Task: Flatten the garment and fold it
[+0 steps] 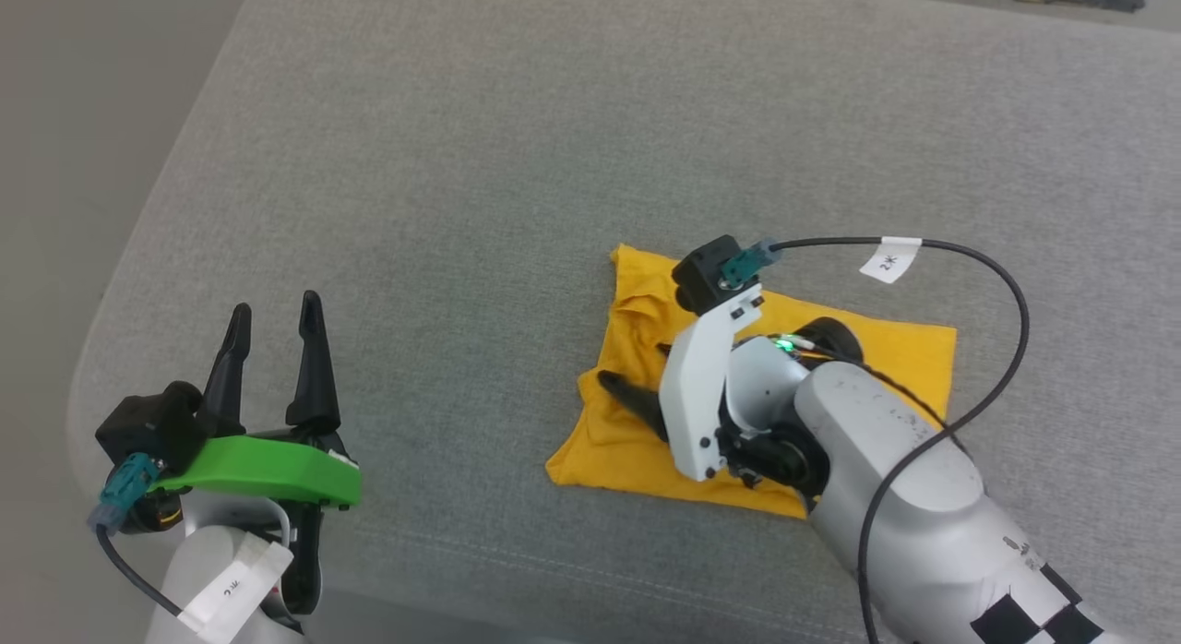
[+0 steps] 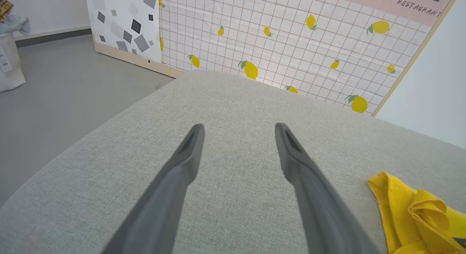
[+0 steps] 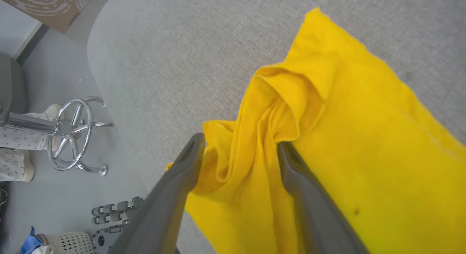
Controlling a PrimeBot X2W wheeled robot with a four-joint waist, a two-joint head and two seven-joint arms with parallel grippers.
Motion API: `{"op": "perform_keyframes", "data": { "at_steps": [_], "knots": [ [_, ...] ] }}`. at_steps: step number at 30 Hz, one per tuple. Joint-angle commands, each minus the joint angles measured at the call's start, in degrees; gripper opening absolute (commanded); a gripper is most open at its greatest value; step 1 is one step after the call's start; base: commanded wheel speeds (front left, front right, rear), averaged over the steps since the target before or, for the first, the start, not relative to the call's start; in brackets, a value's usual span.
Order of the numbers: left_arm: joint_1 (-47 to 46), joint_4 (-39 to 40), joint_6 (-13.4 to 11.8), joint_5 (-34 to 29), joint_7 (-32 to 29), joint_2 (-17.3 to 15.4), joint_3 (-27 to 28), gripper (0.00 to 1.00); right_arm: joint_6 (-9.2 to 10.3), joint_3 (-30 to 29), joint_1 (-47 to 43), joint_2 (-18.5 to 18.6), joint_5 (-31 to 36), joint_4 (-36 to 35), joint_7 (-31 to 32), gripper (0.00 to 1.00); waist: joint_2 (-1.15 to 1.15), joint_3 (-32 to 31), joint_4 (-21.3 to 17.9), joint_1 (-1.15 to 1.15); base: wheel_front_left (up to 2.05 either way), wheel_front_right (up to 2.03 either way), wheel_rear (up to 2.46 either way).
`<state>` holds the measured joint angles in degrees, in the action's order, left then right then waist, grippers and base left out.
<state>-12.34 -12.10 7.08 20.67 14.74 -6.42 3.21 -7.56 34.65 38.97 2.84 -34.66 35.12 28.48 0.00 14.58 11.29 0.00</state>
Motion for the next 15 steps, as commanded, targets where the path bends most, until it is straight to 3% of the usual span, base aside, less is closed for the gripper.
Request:
{"op": "perform_keyframes", "data": {
  "at_steps": [1, 9, 15],
  "knots": [
    [-0.2, -0.1, 0.4, 0.3, 0.3, -0.1, 0.2, 1.0, 0.08, 1.3, 1.0, 0.0, -1.9, -0.6, -1.2, 1.0, 0.0, -1.3, -1.3, 0.0, 0.0, 0.0, 0.0],
    [1.8, -0.4, 0.4, -0.8, 0.3, -0.1, 1.1, 1.0, 0.08, 4.3, 2.6, 0.0, -5.4, -4.2, -7.8, 1.0, 0.0, -5.2, -5.7, 0.0, 0.0, 0.0, 0.0],
    [3.6, 0.6, -0.1, -2.4, 0.3, -0.1, 1.9, 1.0, 0.08, -3.7, 0.3, 0.0, 2.7, -4.3, -13.7, 1.0, 0.0, -7.4, -9.6, 0.0, 0.0, 0.0, 0.0]
  ]
}}
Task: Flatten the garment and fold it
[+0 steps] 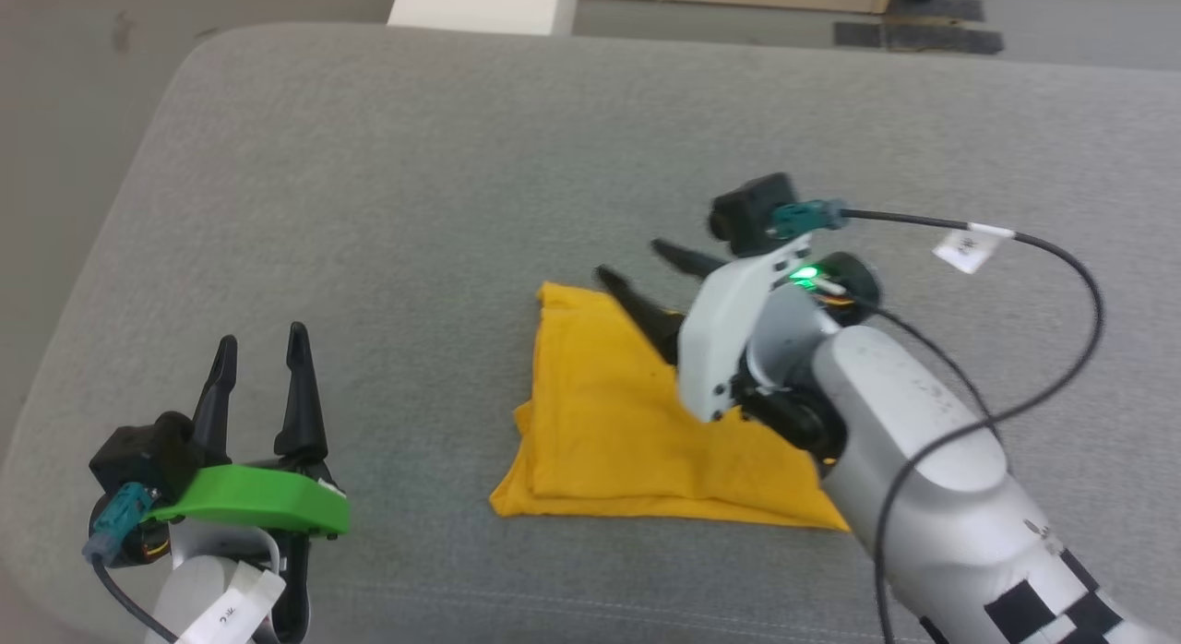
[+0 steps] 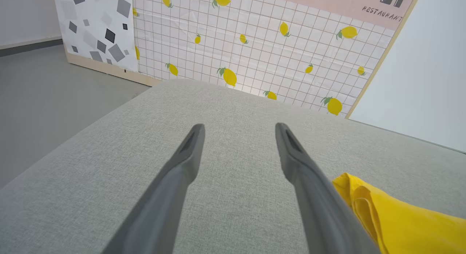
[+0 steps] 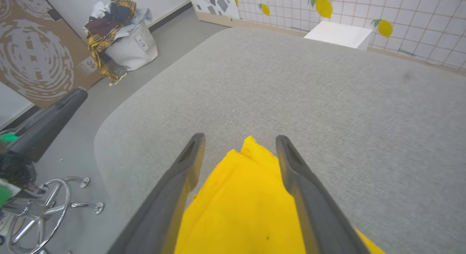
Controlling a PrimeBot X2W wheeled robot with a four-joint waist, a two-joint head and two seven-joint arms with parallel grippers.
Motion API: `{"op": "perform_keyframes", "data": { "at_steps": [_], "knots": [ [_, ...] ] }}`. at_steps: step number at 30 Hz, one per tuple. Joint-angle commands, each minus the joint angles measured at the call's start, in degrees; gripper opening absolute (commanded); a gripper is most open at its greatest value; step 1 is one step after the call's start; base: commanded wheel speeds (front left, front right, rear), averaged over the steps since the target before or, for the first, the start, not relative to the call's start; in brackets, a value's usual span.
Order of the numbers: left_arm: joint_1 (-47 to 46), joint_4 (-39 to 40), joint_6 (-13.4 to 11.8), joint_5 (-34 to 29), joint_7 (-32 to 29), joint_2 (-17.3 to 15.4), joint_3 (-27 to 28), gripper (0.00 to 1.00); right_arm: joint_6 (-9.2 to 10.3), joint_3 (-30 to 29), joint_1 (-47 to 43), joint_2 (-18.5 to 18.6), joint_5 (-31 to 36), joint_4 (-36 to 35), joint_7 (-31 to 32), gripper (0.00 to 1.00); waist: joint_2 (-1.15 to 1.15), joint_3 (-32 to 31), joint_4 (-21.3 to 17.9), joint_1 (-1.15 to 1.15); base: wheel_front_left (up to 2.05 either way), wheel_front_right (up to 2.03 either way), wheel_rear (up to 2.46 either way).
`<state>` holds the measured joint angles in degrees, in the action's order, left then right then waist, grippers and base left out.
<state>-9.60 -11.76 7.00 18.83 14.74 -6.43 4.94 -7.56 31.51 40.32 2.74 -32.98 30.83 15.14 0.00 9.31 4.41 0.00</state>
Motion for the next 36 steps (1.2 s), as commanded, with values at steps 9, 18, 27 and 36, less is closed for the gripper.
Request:
{"op": "perform_keyframes", "data": {
  "at_steps": [9, 18, 27, 36],
  "knots": [
    [2.9, 3.3, -0.9, -3.9, 0.3, -0.9, 0.0, 1.0, 0.08, -20.1, -13.4, 0.1, 17.3, -5.5, 3.3, 1.0, 0.0, -2.4, -5.6, 0.0, 0.0, 0.0, 0.0],
    [2.3, 5.1, -0.8, -6.0, 0.3, -0.5, -1.1, 1.0, 0.08, -26.8, -22.6, 0.1, 22.3, -11.1, 14.1, 1.0, 0.0, 0.2, -3.7, 0.0, 0.0, 0.0, 0.0],
    [0.7, 4.2, -0.2, -6.3, 0.3, -0.3, -2.3, 1.0, 0.08, -26.7, -22.1, 0.1, 23.9, -8.5, 18.0, 1.0, 0.0, 2.4, -1.0, 0.0, 0.0, 0.0, 0.0],
    [-0.4, 3.1, 0.1, -6.0, 0.3, -0.5, -2.7, 1.0, 0.08, -26.3, -21.4, 0.1, 25.1, -3.7, 20.3, 0.29, 0.0, 3.1, 1.0, 0.0, 0.0, 0.0, 0.0]
  ]
}}
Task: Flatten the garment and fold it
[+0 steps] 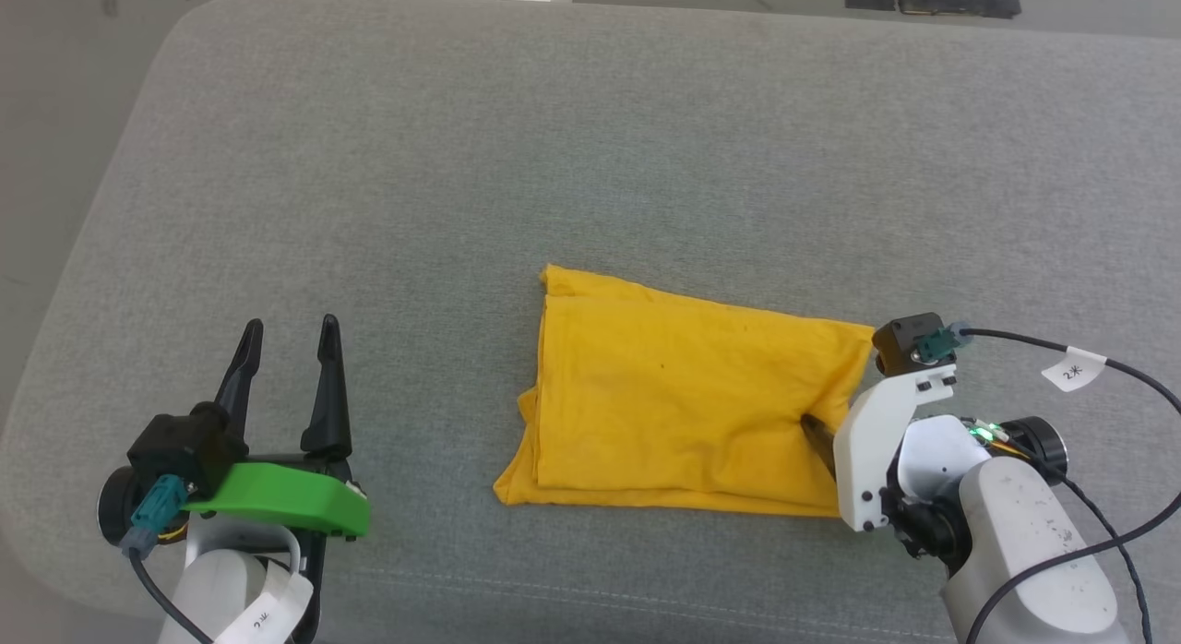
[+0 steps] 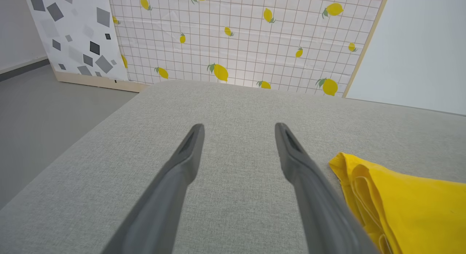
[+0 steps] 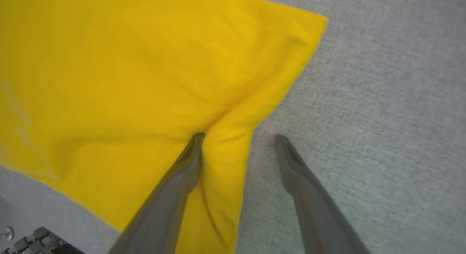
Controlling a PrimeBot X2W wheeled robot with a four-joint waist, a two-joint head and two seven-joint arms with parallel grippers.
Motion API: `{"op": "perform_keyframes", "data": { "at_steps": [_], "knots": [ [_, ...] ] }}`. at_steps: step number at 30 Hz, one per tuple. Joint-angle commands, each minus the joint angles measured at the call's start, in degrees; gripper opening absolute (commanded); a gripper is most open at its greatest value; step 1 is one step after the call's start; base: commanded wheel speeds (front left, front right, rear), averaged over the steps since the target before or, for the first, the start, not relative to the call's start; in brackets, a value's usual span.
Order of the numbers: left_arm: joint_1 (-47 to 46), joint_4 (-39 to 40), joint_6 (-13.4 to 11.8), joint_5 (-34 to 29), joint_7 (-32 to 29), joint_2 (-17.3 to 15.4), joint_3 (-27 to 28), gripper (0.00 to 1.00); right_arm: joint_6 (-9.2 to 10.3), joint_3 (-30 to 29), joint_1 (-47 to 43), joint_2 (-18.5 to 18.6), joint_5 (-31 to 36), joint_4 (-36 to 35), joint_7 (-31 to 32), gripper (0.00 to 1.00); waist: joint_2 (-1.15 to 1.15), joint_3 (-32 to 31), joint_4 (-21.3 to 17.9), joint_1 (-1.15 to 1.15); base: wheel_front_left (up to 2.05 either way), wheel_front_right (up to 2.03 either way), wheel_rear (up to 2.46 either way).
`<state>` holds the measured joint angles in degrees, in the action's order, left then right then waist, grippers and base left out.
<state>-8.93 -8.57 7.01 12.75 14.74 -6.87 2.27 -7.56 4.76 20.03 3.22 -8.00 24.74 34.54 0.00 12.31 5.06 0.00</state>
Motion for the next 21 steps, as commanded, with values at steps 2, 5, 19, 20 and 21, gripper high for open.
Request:
{"op": "perform_keyframes", "data": {
  "at_steps": [2, 5, 19, 20, 21],
  "knots": [
    [-1.1, -0.3, 0.2, 0.2, 0.3, 0.1, 0.1, 1.0, 0.08, 0.6, -1.0, -0.3, 0.1, 2.9, 1.3, 0.0, 0.0, 0.0, 0.6, 0.0, 0.0, 0.0, 0.0],
    [-0.6, -0.9, 0.2, 0.6, 0.3, 0.3, 0.4, 1.0, 0.08, 0.5, -0.1, -0.3, 0.3, 1.7, 0.2, 0.0, 0.0, -1.1, 0.6, 0.0, 0.0, 0.0, 0.0],
    [2.2, 0.7, 0.3, 0.6, 0.3, 0.3, 0.8, 1.0, 0.08, 5.3, 3.1, 6.0, 1.6, -7.1, 8.8, 0.0, 0.0, -1.7, -17.5, 0.0, 0.0, 0.0, 0.0],
    [1.9, 0.7, 0.3, 0.7, 0.3, 0.0, 0.5, 1.0, 0.08, 5.0, 3.4, 6.9, 1.4, -7.5, 9.3, 0.0, 0.0, -1.1, -19.2, 0.0, 0.0, 0.0, 0.0],
    [1.5, 0.6, 0.3, 0.7, 0.3, -0.2, 0.3, 1.0, 0.08, 4.6, 3.7, 7.5, 1.2, -7.7, 9.6, 0.0, 0.0, -0.7, -20.4, 0.0, 0.0, 0.0, 0.0]
  ]
}}
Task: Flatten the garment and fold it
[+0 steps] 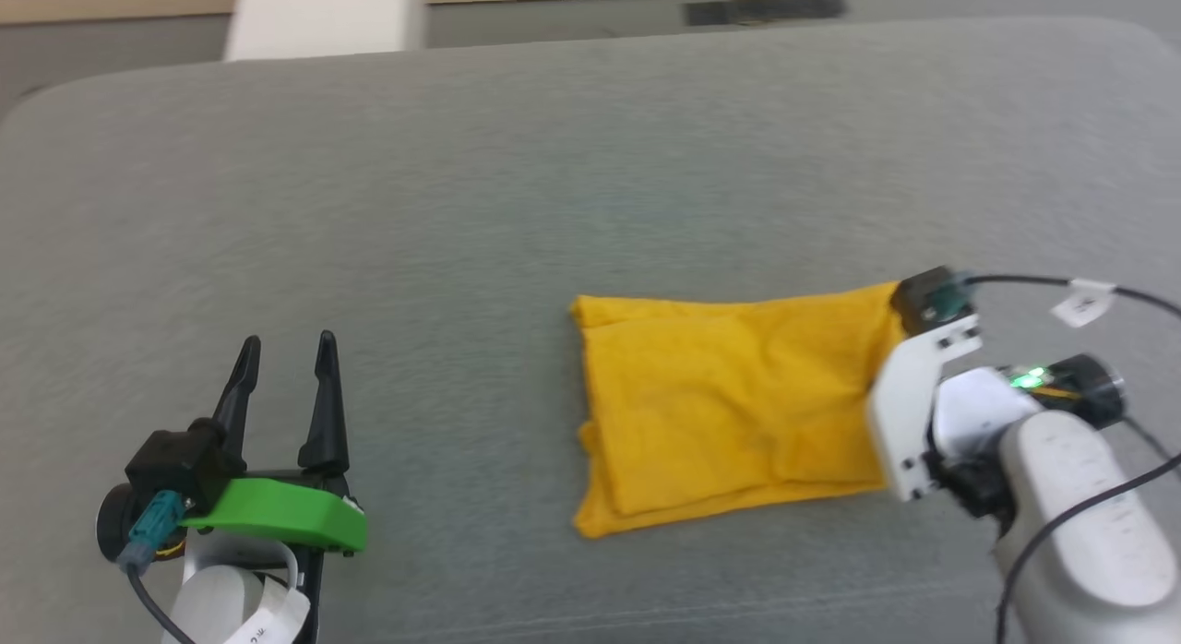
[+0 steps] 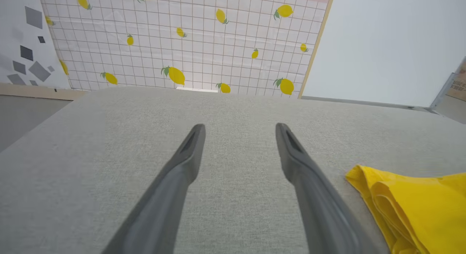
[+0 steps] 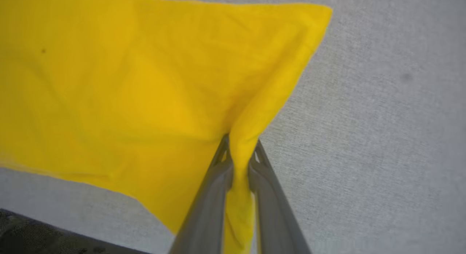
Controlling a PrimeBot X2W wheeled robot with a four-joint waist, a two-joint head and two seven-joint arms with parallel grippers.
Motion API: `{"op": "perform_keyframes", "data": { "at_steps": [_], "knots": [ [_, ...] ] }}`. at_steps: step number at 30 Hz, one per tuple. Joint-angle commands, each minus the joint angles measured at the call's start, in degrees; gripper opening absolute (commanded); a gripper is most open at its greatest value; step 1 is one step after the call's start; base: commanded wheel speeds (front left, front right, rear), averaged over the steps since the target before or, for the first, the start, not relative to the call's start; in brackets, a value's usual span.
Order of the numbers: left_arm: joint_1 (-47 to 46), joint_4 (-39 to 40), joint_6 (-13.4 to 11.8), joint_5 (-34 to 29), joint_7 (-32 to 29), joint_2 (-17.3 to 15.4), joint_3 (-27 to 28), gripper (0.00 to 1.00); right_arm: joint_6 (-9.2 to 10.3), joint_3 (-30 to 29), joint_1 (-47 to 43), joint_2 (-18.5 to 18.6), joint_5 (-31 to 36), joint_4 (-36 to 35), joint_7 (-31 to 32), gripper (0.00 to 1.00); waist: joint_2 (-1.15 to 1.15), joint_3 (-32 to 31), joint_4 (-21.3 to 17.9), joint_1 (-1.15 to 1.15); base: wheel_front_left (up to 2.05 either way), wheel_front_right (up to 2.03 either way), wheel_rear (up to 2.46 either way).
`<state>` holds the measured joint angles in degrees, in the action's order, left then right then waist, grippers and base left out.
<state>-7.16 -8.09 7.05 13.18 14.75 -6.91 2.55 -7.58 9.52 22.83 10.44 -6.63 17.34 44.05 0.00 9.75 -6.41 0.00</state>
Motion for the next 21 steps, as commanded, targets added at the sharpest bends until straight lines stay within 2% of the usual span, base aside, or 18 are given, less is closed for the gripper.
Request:
{"op": "perform_keyframes", "data": {
  "at_steps": [1, 5, 9, 21],
  "knots": [
    [-0.6, 0.2, 0.3, 0.2, 0.2, -0.6, -0.3, 1.0, 0.09, -0.5, 1.4, 0.9, -0.3, -0.6, 0.5, 0.0, 0.0, 2.5, -10.5, 0.0, 0.0, 0.0, 0.0],
    [-2.4, 1.3, 0.4, 0.6, -0.1, -1.9, -1.1, 1.0, 0.09, -4.7, 3.0, 2.1, -0.7, -1.6, 0.2, 0.0, 0.0, 5.4, -13.7, 0.0, 0.0, 0.0, 0.0],
    [-4.2, 4.1, 0.4, 0.4, -1.7, -4.0, -1.2, 1.0, 0.09, -10.1, 5.2, 2.4, 0.3, -2.4, -0.1, 0.0, 0.0, 9.8, -14.6, 0.0, 0.0, 0.0, 0.0],
    [-5.4, 14.9, 0.3, 1.0, -7.4, -10.8, 2.0, 1.0, 0.09, -29.4, 15.0, 4.9, 8.1, -4.0, 1.0, 0.0, 0.0, 23.2, -10.9, 0.0, 0.0, 0.0, 0.0]
  ]
}}
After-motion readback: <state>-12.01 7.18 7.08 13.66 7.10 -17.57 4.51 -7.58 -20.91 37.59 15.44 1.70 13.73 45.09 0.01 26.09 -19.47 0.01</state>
